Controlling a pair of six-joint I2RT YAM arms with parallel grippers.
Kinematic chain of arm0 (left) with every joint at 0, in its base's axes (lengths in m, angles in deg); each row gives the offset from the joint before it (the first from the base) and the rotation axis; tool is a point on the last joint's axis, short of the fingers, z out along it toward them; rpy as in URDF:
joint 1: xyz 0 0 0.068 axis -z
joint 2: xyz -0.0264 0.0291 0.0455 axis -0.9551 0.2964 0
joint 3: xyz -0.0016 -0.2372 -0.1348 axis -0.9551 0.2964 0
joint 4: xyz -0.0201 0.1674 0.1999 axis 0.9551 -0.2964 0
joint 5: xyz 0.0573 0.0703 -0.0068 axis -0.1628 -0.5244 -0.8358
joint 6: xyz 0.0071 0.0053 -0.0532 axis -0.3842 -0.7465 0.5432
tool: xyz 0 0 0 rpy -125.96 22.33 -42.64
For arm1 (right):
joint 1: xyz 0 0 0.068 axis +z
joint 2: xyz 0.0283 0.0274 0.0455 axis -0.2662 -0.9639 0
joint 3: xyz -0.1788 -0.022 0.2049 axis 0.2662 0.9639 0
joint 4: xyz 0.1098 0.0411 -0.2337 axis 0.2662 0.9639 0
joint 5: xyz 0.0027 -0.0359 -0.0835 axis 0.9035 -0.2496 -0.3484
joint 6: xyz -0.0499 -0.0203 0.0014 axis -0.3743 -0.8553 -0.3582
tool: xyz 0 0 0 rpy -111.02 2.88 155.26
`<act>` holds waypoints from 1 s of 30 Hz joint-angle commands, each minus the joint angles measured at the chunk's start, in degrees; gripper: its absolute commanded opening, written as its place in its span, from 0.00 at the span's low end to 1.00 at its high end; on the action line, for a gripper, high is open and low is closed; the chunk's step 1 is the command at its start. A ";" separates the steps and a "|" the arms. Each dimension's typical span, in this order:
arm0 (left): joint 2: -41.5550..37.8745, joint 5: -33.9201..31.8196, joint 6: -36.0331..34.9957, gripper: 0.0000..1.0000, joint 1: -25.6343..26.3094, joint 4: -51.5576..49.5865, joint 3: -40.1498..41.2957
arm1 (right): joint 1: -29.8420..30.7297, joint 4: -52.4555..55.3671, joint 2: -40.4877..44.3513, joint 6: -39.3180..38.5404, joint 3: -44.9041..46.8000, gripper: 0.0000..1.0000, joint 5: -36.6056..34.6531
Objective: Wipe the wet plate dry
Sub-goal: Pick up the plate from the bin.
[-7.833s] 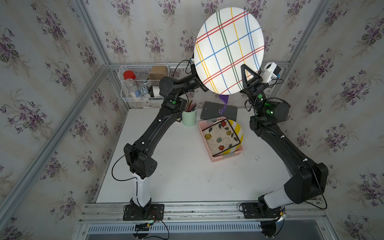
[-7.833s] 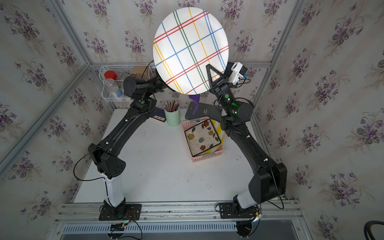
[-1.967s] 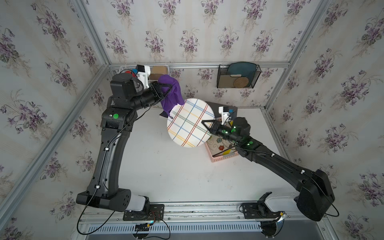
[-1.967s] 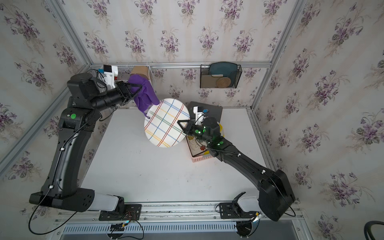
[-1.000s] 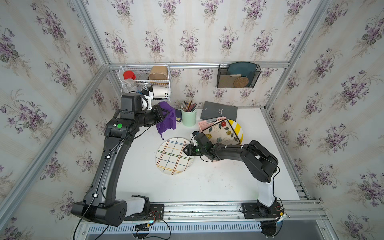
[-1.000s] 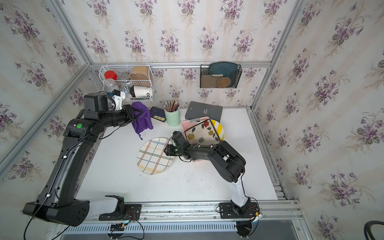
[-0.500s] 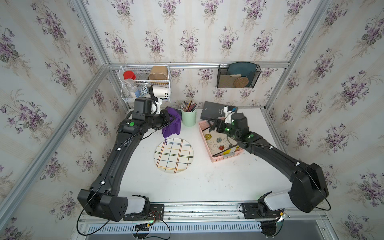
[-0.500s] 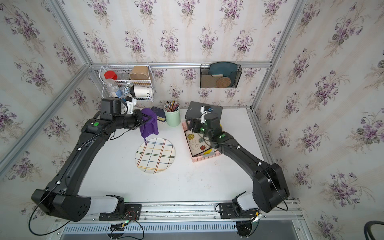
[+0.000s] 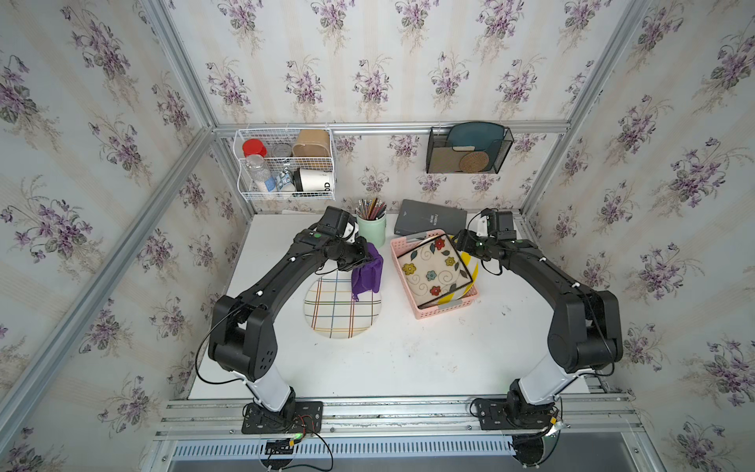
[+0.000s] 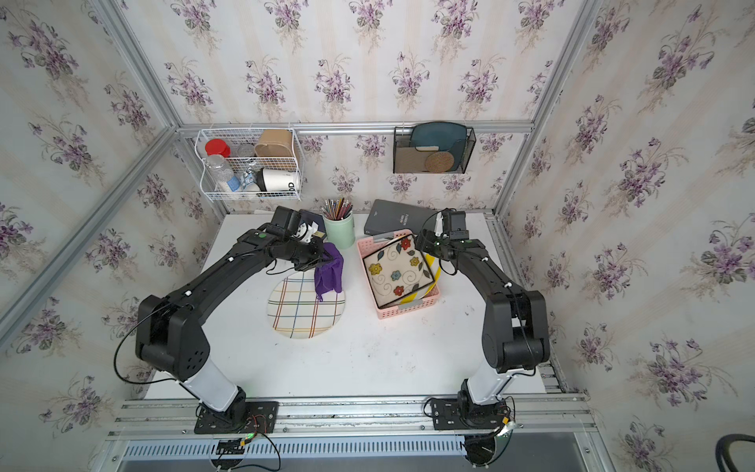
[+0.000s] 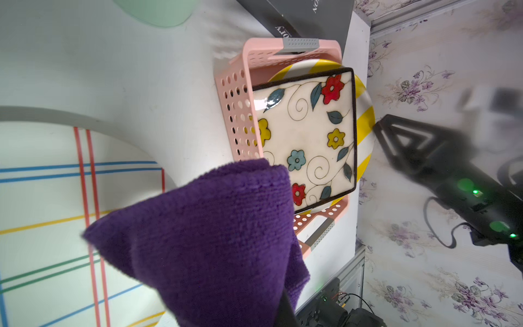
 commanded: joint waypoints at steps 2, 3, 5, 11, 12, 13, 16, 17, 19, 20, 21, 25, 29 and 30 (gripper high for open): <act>0.84 1.70 -0.09 0.00 0.30 0.36 -1.29 | -0.03 3.90 -3.65 -1.24 -1.46 0.74 0.02; 0.74 1.55 -0.14 0.00 0.31 0.27 -1.10 | 0.02 5.06 -4.90 -1.54 -1.63 0.73 -0.06; 0.33 1.42 -0.26 0.00 0.31 -0.22 -0.64 | 0.05 7.31 -7.19 -2.26 -1.77 0.73 0.01; -1.14 1.33 0.14 0.00 0.31 0.02 1.48 | 0.47 11.81 -11.56 -4.04 0.96 0.75 5.75; -1.31 1.39 0.33 0.00 0.31 0.10 1.62 | 0.53 12.94 -12.68 -4.62 0.94 0.74 8.23; -1.43 1.50 0.43 0.00 0.31 0.27 1.69 | 0.52 14.05 -13.85 -5.11 0.79 0.72 10.40; -1.72 2.06 0.74 0.00 0.31 0.98 1.59 | 0.48 14.77 -15.54 -6.25 0.68 0.59 15.22; -1.73 2.14 0.87 0.00 0.31 1.04 1.37 | 0.56 15.21 -15.54 -6.37 -0.06 0.48 15.83; -1.65 2.23 0.79 0.00 0.31 1.04 0.98 | 0.53 16.33 -15.13 -6.62 -1.87 0.39 16.62; -1.64 2.20 0.94 0.00 0.31 1.04 0.81 | 0.50 17.13 -14.92 -6.72 -2.98 0.33 16.57; -1.68 2.40 1.11 0.00 0.31 1.08 0.69 | 0.52 17.87 -14.65 -6.94 -4.31 0.27 16.27; -2.28 4.06 1.72 0.00 0.31 1.35 -0.18 | 0.52 16.91 -10.73 -5.38 -7.74 0.03 15.94; -5.23 6.46 2.85 0.00 0.31 2.58 -2.56 | 0.51 9.57 -1.20 0.63 -8.74 0.00 17.14; -6.35 6.98 3.10 0.00 0.38 3.56 -3.21 | 0.62 6.22 1.77 3.09 -7.84 0.00 18.04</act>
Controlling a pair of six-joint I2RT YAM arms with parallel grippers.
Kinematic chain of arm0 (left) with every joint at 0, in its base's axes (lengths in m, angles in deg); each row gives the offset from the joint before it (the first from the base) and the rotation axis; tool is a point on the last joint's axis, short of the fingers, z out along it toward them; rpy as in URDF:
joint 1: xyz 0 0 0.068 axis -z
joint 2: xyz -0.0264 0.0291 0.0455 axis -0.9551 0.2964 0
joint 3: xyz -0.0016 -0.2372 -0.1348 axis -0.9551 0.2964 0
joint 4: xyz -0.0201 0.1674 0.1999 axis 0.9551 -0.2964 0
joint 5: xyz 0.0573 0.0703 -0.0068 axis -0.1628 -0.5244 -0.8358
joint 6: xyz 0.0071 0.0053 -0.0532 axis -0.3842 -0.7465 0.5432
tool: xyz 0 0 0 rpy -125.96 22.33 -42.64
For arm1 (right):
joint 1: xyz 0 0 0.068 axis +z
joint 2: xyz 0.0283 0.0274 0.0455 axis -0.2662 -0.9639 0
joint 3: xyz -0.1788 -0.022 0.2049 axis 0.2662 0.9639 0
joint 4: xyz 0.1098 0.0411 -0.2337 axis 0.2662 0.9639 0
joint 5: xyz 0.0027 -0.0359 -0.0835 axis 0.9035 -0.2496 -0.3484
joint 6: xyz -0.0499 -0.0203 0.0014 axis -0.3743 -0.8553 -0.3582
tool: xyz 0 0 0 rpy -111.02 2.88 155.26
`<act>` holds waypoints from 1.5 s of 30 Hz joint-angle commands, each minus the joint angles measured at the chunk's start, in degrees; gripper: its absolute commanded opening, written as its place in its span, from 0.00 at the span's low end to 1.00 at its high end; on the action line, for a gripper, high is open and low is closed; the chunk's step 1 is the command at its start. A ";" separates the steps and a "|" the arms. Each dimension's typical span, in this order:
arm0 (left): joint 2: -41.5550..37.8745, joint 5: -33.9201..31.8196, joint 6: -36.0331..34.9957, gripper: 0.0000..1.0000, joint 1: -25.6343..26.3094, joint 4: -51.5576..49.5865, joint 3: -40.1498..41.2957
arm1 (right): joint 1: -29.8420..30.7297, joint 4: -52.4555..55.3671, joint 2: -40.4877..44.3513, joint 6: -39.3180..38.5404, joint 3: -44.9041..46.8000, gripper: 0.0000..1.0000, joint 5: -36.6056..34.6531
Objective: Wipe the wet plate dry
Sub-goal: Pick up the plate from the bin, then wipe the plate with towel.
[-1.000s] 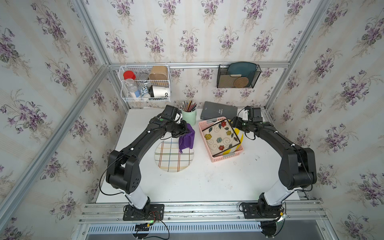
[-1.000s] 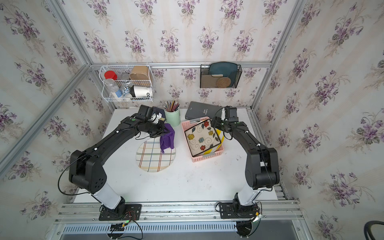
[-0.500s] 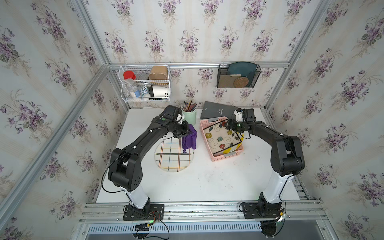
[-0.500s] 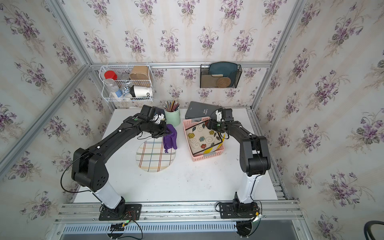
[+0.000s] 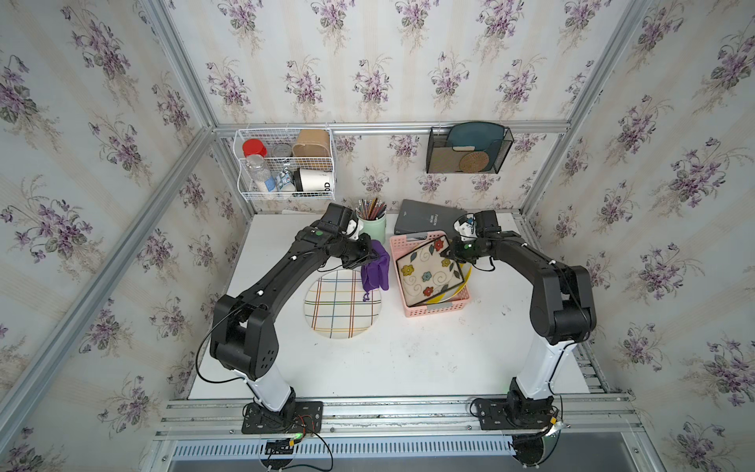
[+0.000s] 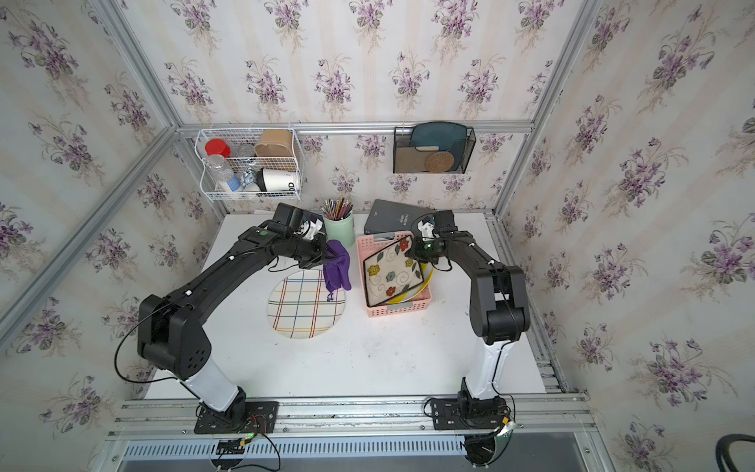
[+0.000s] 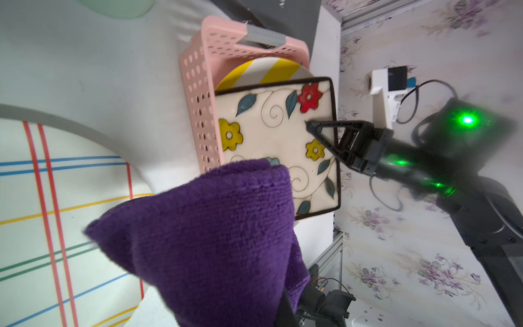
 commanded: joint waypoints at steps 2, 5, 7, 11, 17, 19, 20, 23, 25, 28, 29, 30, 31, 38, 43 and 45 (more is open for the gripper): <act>-4.36 3.03 0.62 0.00 0.27 5.71 -2.60 | 0.02 -15.23 10.39 13.13 3.39 0.00 5.85; -4.85 1.31 -2.06 0.00 0.95 5.70 -5.57 | 1.85 -24.78 16.11 21.91 8.39 0.00 8.29; -3.25 -0.04 -4.70 0.00 1.47 2.92 -8.45 | 4.57 -29.56 18.83 25.72 10.93 0.00 7.86; 2.31 -4.37 -11.20 0.00 4.10 -6.01 -14.77 | 9.16 -41.59 22.55 35.17 15.06 0.00 4.49; 7.41 -21.65 -15.16 0.00 9.88 -16.11 -14.13 | 9.41 -51.04 24.12 43.71 14.15 0.00 -2.79; 7.33 -8.84 -15.41 0.00 11.18 -11.39 -11.86 | 9.46 -52.74 23.62 44.73 13.63 0.00 -2.85; 7.16 -1.01 -15.89 0.00 13.01 -7.54 -11.33 | 9.81 -53.76 23.06 45.28 13.43 0.00 -2.49; 8.44 1.62 -20.73 0.00 17.69 -9.16 -16.85 | 12.39 -55.99 21.73 46.47 12.99 0.00 -1.87; 9.13 -4.44 -20.94 0.00 17.95 -13.62 -20.49 | 13.23 -58.63 21.97 47.85 13.21 0.00 -1.72; 6.50 -16.65 -14.75 0.00 12.63 -16.53 -18.90 | 12.06 -60.52 24.53 49.67 14.73 0.00 -4.00; 5.05 -16.92 -12.68 0.00 9.74 -15.10 -16.41 | 11.52 -60.47 25.36 49.41 15.23 0.00 -4.71; 3.52 -13.08 -11.07 0.00 7.14 -11.52 -13.20 | 11.22 -59.31 25.89 48.41 15.29 0.00 -4.95; 2.17 -8.79 -8.98 0.00 5.53 -6.91 -10.38 | 11.14 -57.33 25.83 47.19 14.42 0.00 -4.71; 8.23 0.36 -13.87 0.00 14.85 -5.57 -20.65 | 16.74 -59.00 22.18 46.79 10.25 0.00 -0.54; 4.42 -14.83 -7.78 0.00 5.91 -8.46 -17.78 | 15.17 -60.37 26.37 46.99 13.75 0.00 -1.99; 1.82 -12.31 -3.38 0.00 0.39 -3.66 -13.45 | 15.60 -58.99 26.86 45.00 14.43 0.00 -0.92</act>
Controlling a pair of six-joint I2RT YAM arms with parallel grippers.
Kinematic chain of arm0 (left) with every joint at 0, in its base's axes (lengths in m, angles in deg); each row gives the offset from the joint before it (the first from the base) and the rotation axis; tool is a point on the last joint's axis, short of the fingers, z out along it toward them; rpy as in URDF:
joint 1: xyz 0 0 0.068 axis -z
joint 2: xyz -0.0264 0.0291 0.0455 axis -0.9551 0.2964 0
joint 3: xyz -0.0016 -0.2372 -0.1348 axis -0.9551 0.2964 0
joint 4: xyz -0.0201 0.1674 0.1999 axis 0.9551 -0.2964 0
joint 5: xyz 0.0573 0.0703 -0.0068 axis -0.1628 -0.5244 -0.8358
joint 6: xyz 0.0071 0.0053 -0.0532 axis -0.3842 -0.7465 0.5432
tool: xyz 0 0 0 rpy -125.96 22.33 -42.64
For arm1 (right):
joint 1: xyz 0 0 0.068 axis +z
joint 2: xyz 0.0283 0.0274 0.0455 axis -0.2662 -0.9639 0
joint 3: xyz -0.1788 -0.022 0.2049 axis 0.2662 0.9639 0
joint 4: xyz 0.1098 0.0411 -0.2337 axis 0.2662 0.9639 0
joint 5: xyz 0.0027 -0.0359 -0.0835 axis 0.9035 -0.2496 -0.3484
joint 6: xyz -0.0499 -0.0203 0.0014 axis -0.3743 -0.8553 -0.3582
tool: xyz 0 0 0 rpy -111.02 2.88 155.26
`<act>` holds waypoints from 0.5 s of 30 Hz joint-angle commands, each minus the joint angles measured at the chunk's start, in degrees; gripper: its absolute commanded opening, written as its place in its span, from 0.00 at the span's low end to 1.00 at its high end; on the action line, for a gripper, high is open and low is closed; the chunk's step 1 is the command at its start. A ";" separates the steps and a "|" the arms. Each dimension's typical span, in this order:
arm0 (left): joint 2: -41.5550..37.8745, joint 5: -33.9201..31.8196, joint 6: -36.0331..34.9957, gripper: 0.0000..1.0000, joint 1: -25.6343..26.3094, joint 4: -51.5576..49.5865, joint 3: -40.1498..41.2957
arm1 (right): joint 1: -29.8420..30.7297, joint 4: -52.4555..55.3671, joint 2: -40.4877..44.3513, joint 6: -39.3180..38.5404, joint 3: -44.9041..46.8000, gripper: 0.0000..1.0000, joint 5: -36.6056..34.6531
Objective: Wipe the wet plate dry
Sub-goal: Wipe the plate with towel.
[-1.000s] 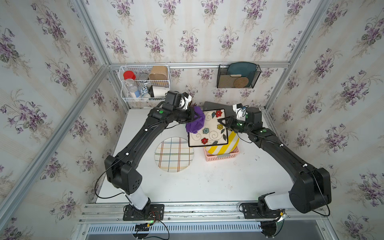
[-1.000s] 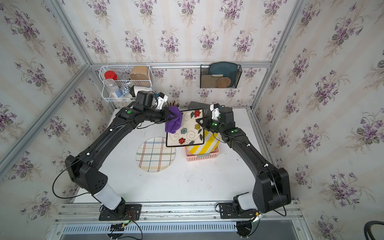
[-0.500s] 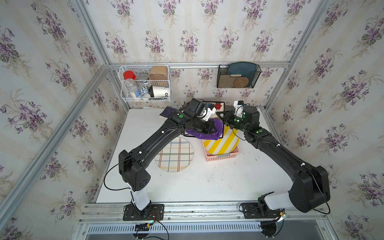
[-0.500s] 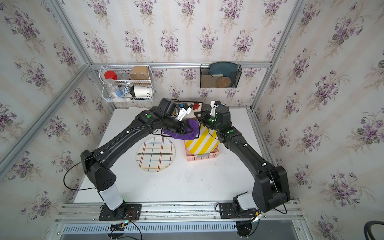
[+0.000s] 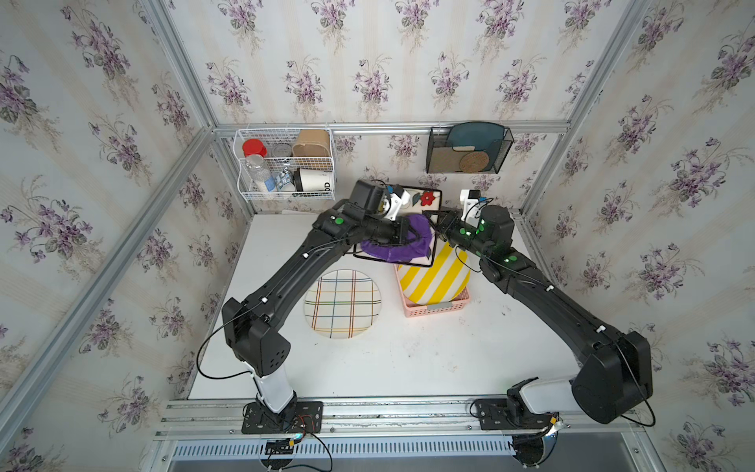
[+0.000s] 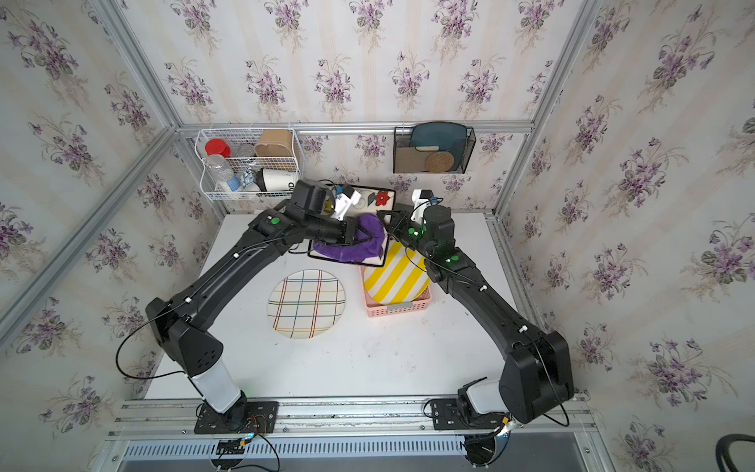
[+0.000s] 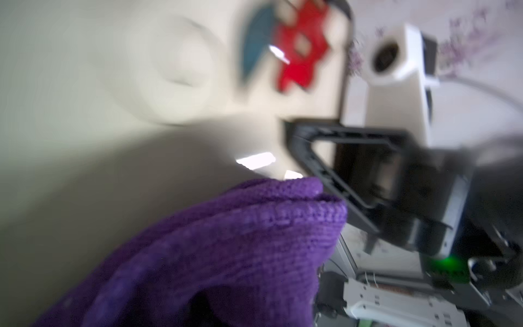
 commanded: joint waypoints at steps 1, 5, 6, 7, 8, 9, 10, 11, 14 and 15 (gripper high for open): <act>-2.46 -6.81 6.79 0.00 -5.80 1.71 5.36 | 1.26 -16.18 2.01 2.65 -0.54 0.00 7.57; 1.38 2.89 3.57 0.00 -2.10 3.70 0.08 | 7.09 -16.58 0.27 -2.16 -1.15 0.00 11.89; 2.67 3.55 2.01 0.00 -0.55 2.47 -2.16 | 8.97 -16.97 0.10 -1.96 -1.20 0.00 12.35; 3.81 3.16 -0.27 0.00 0.84 0.60 -4.11 | 9.12 -18.09 0.37 -1.58 -0.86 0.00 12.24; 4.47 1.72 -2.58 0.00 1.74 -1.52 -6.25 | 8.62 -18.56 0.93 -1.49 -0.44 0.00 11.41; 4.59 -1.08 -4.29 0.00 1.82 -3.37 -7.68 | 8.39 -18.60 1.81 -1.63 0.02 0.00 10.22; 4.15 -4.25 -4.69 0.00 1.17 -4.74 -8.45 | 5.81 -18.64 2.78 -1.47 0.46 0.00 9.32; 3.40 -7.32 -3.55 0.00 -0.37 -5.11 -8.32 | 4.52 -18.55 3.61 -1.22 0.85 0.00 8.70; 0.49 -3.88 3.37 0.00 -5.98 1.01 -3.91 | 2.51 -14.99 5.13 -3.11 0.69 0.00 7.04; 0.25 -1.27 3.84 0.00 -6.06 3.43 -3.45 | 2.71 -13.43 4.87 -4.40 -0.06 0.00 6.75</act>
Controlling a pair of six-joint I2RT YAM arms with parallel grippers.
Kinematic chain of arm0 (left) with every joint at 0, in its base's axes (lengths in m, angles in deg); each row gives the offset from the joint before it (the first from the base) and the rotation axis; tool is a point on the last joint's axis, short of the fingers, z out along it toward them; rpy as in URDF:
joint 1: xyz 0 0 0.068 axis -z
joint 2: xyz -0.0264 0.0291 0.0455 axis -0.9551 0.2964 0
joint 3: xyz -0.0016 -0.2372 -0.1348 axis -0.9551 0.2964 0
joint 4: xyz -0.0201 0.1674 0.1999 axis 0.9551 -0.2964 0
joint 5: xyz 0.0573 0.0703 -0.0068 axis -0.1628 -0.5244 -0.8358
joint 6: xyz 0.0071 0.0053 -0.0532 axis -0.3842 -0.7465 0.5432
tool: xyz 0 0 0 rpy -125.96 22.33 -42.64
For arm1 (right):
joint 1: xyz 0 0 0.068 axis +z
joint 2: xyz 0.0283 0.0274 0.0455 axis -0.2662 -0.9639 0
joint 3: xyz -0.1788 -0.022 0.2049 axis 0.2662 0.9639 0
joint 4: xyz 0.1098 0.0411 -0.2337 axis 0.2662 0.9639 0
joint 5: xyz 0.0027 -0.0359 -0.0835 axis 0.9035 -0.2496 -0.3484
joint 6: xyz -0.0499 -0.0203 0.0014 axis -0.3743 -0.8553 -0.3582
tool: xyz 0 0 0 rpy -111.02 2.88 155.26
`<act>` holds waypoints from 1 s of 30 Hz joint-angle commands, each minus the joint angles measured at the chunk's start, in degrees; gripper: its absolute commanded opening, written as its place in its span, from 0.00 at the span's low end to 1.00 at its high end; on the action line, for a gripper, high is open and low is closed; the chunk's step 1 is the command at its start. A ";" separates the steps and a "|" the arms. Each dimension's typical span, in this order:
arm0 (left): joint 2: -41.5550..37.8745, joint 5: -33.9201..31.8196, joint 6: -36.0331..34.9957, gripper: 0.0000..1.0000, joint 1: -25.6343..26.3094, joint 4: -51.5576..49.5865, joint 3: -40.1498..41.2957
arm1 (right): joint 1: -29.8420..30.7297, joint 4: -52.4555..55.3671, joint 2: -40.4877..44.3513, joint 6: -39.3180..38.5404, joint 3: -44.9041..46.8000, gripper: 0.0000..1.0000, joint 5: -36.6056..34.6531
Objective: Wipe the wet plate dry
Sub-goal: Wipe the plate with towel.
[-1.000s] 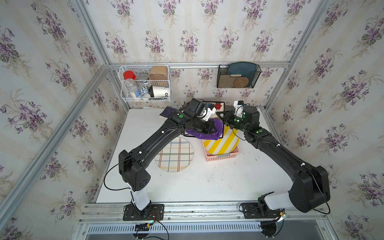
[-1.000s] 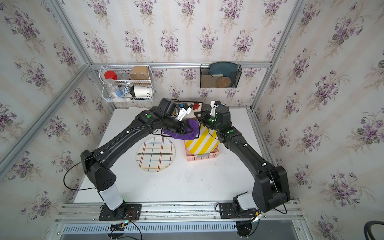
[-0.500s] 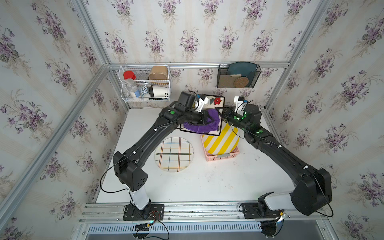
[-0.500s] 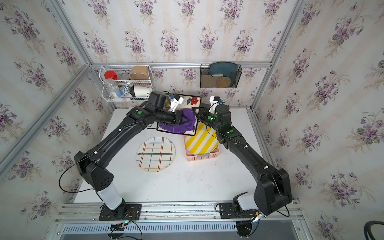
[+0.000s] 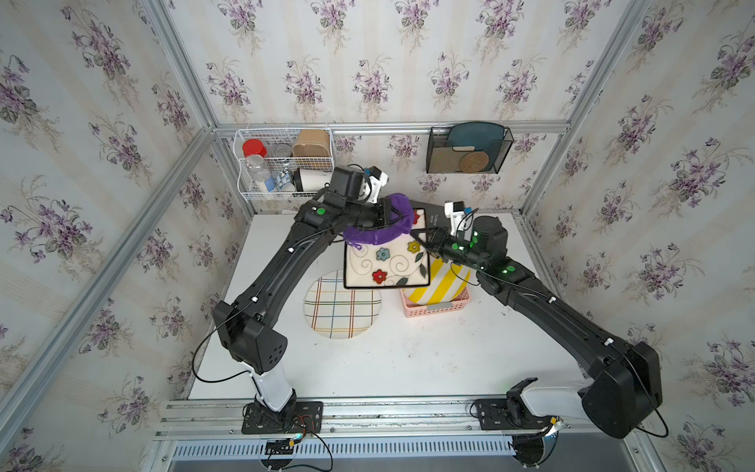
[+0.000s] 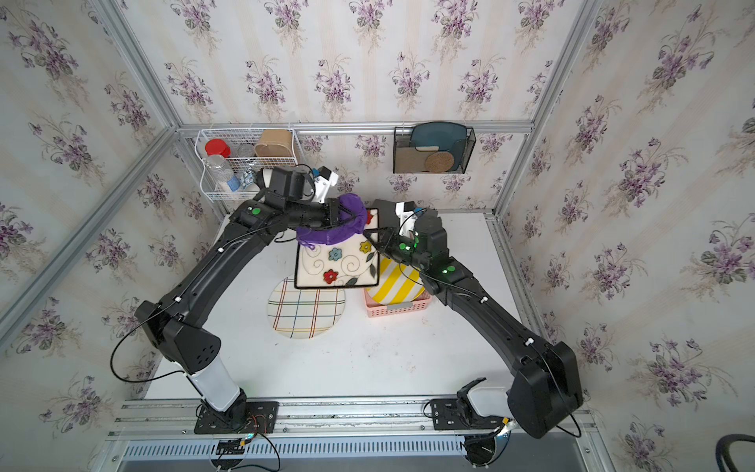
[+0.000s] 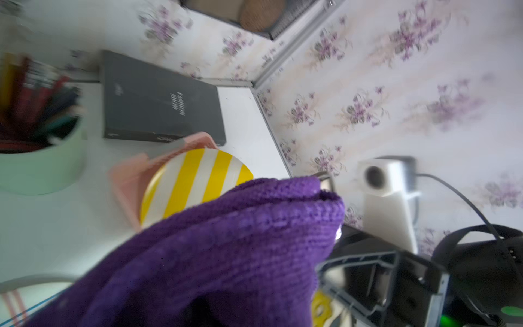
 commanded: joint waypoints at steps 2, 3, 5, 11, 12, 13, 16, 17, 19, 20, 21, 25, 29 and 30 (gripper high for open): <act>1.37 2.29 1.96 0.00 1.26 2.32 -0.64 | 1.34 -15.83 -0.53 -1.36 -3.14 0.00 3.29; 2.54 3.24 0.07 0.00 3.40 0.88 -2.69 | 2.46 -16.19 -1.52 -1.47 -3.75 0.00 3.70; 4.98 3.90 -3.25 0.00 7.59 -2.24 -6.13 | 3.73 -16.83 -3.42 -1.15 -5.56 0.00 4.65; -0.08 -2.21 -0.85 0.00 4.19 -1.32 0.08 | -2.94 -23.33 -0.04 7.06 -0.97 0.00 1.11; -1.43 -2.34 -0.97 0.00 2.76 -1.04 1.83 | -4.60 -23.31 1.32 7.89 0.07 0.00 0.22; -2.41 -1.09 -2.72 0.00 2.12 -0.80 2.74 | -5.47 -21.04 2.43 6.96 0.12 0.00 -1.06; -2.04 7.06 -9.71 0.00 4.63 -3.88 1.74 | -5.42 -15.62 2.96 2.76 -2.08 0.00 -2.21; -0.76 8.02 -11.99 0.00 6.54 -6.22 0.43 | -5.14 -17.39 2.18 3.65 -2.25 0.00 -0.95; 2.37 7.14 -15.56 0.00 9.78 -12.85 -3.33 | -4.15 -22.36 0.24 6.53 -2.19 0.00 1.77; 3.26 7.24 -14.98 0.00 9.88 -13.75 -4.22 | -4.12 -23.12 -0.16 7.22 -2.48 0.00 2.45; 3.20 7.70 -13.81 0.00 9.21 -13.32 -4.62 | -4.39 -23.17 0.01 7.70 -2.57 0.00 2.41; -1.83 13.57 0.88 0.00 1.46 0.41 -2.02 | -11.28 -28.32 3.55 13.34 0.23 0.00 1.91; -7.48 22.27 31.19 0.00 -9.38 34.53 7.18 | -20.51 -36.68 7.15 21.85 3.49 0.00 4.50; -7.79 23.16 38.67 0.00 -10.95 42.76 8.44 | -21.26 -38.78 7.33 23.01 3.41 0.00 5.48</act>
